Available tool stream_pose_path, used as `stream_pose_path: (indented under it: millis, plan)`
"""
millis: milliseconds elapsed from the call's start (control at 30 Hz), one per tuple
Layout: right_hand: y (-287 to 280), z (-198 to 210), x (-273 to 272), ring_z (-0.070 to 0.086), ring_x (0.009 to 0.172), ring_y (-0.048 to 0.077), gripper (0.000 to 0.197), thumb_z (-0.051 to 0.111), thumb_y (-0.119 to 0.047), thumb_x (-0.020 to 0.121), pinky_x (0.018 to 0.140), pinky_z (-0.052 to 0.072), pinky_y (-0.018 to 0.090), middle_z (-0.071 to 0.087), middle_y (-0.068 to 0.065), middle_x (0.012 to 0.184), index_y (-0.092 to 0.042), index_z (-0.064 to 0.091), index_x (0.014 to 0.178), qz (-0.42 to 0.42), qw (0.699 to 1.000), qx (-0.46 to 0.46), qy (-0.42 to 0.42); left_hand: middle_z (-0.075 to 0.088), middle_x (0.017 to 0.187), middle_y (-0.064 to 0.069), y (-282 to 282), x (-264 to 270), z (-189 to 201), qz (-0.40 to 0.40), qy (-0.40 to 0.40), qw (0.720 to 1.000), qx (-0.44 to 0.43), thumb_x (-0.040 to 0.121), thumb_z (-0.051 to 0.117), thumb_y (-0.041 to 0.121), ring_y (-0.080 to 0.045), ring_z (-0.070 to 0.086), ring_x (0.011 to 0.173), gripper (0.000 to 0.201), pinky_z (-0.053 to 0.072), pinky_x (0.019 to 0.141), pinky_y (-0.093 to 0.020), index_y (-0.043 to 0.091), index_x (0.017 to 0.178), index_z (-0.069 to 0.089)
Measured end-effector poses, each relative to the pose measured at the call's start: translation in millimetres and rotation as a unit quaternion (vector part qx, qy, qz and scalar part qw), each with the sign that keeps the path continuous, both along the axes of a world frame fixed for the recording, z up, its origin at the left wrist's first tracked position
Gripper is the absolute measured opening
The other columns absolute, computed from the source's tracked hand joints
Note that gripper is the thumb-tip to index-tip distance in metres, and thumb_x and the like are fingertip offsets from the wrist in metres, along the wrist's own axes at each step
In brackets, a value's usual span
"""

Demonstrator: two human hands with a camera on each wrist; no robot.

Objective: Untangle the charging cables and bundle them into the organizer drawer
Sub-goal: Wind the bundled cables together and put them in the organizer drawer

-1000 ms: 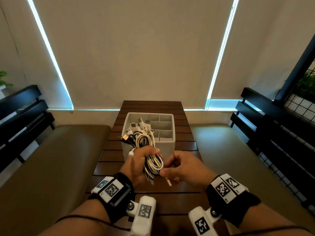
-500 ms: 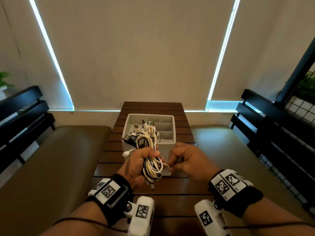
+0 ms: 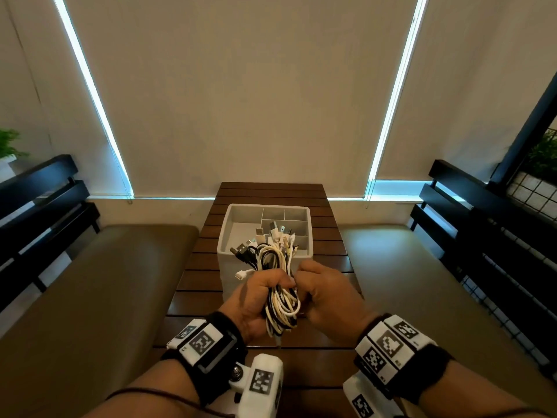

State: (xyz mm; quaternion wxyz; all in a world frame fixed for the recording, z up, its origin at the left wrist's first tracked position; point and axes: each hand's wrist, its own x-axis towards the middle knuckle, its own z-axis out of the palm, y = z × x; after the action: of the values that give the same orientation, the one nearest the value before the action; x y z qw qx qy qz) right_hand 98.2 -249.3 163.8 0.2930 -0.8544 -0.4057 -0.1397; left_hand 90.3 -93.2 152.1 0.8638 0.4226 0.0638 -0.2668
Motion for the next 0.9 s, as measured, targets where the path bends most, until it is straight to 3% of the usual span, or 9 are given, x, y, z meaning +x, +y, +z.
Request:
stream_pose_path:
  millis: [233, 300, 367, 433, 500, 533, 633, 733, 900]
  plan:
    - [-4.6, 34.4, -8.5, 0.049, 0.069, 0.004, 0.025, 0.064, -0.037, 0.072, 0.058, 0.042, 0.015, 0.051, -0.011, 0.079, -0.022, 0.052, 0.088, -0.020, 0.992, 0.045, 0.116, 0.057, 0.073, -0.019, 15.5, 3.0, -3.8, 0.123, -0.027, 0.985, 0.120, 0.075, 0.055, -0.006, -0.027, 0.059, 0.058, 0.005, 0.052, 0.057, -0.032, -0.008, 0.078, 0.059]
    - [2.7, 46.2, -11.8, 0.052, 0.069, -0.001, 0.044, 0.077, -0.039, 0.073, 0.060, 0.044, 0.012, 0.054, -0.010, 0.083, -0.033, 0.051, 0.108, 0.013, 0.988, 0.046, 0.149, 0.059, 0.080, -0.021, 7.0, -1.4, -5.2, 0.116, -0.044, 0.975, 0.185, 0.081, 0.056, -0.010, -0.029, 0.062, 0.064, 0.021, 0.054, 0.057, -0.033, -0.018, 0.100, 0.059]
    - [17.2, 49.6, -14.7, 0.053, 0.076, -0.002, 0.054, 0.073, -0.047, 0.076, 0.068, 0.046, 0.012, 0.054, -0.014, 0.093, -0.041, 0.049, 0.124, 0.042, 0.990, -0.014, 0.134, 0.064, 0.086, -0.017, 6.6, 9.4, 1.0, 0.136, 0.066, 0.966, 0.211, 0.087, 0.057, -0.011, -0.021, 0.067, 0.075, 0.035, 0.058, 0.068, -0.031, -0.018, 0.121, 0.051]
    - [30.5, 47.4, -13.3, 0.051, 0.083, 0.001, 0.036, 0.064, -0.043, 0.086, 0.076, 0.047, 0.018, 0.053, -0.013, 0.099, -0.030, 0.058, 0.119, 0.048, 0.994, -0.053, 0.085, 0.063, 0.093, -0.015, -23.2, 4.2, 13.0, 0.154, 0.082, 0.848, 0.500, 0.084, 0.064, -0.007, -0.016, 0.067, 0.086, 0.029, 0.057, 0.081, -0.028, -0.010, 0.112, 0.056]
    - [33.0, 46.4, -7.4, 0.051, 0.083, 0.004, 0.018, 0.061, -0.033, 0.091, 0.075, 0.045, 0.018, 0.054, -0.009, 0.094, -0.018, 0.065, 0.100, 0.024, 0.997, -0.039, 0.061, 0.063, 0.096, -0.017, -0.2, -0.2, 4.1, 0.061, 0.029, 0.980, 0.189, 0.093, 0.054, 0.002, -0.020, 0.068, 0.082, 0.009, 0.057, 0.077, -0.034, 0.002, 0.099, 0.061]
    - [30.5, 45.5, -3.1, 0.052, 0.081, 0.003, 0.014, 0.062, -0.030, 0.090, 0.074, 0.043, 0.015, 0.057, -0.009, 0.091, -0.017, 0.067, 0.094, 0.000, 0.998, -0.018, 0.063, 0.063, 0.096, -0.022, 0.3, -9.1, -3.2, 0.023, -0.024, 0.986, 0.164, 0.092, 0.055, 0.004, -0.027, 0.068, 0.079, 0.011, 0.056, 0.073, -0.038, 0.001, 0.098, 0.064]
    - [21.1, 41.4, 5.4, 0.060, 0.078, 0.001, 0.005, 0.072, -0.023, 0.084, 0.070, 0.047, 0.011, 0.064, -0.012, 0.083, -0.020, 0.069, 0.087, -0.041, 0.992, 0.054, 0.104, 0.062, 0.088, -0.026, 9.6, -8.2, -3.0, 0.115, -0.075, 0.985, 0.104, 0.063, 0.067, -0.005, -0.031, 0.063, 0.069, 0.029, 0.053, 0.065, -0.038, -0.006, 0.092, 0.069]
    - [20.5, 35.4, 3.7, 0.062, 0.075, 0.001, 0.007, 0.074, -0.020, 0.081, 0.066, 0.048, 0.012, 0.066, -0.011, 0.078, -0.022, 0.068, 0.080, -0.063, 0.981, 0.102, 0.155, 0.066, 0.072, -0.019, 0.9, -7.9, 4.3, 0.081, -0.086, 0.990, 0.072, 0.062, 0.061, -0.006, -0.025, 0.066, 0.058, 0.023, 0.056, 0.055, -0.032, -0.007, 0.083, 0.071]
    - [14.7, 31.1, 8.3, 0.062, 0.069, 0.003, 0.009, 0.075, -0.014, 0.080, 0.065, 0.050, 0.018, 0.068, -0.005, 0.073, -0.019, 0.069, 0.074, -0.087, 0.952, 0.168, 0.239, 0.065, 0.073, -0.015, 6.1, -3.0, 1.1, 0.052, -0.074, 0.996, 0.025, 0.064, 0.064, -0.005, -0.023, 0.065, 0.063, 0.019, 0.057, 0.065, -0.035, -0.001, 0.081, 0.072]
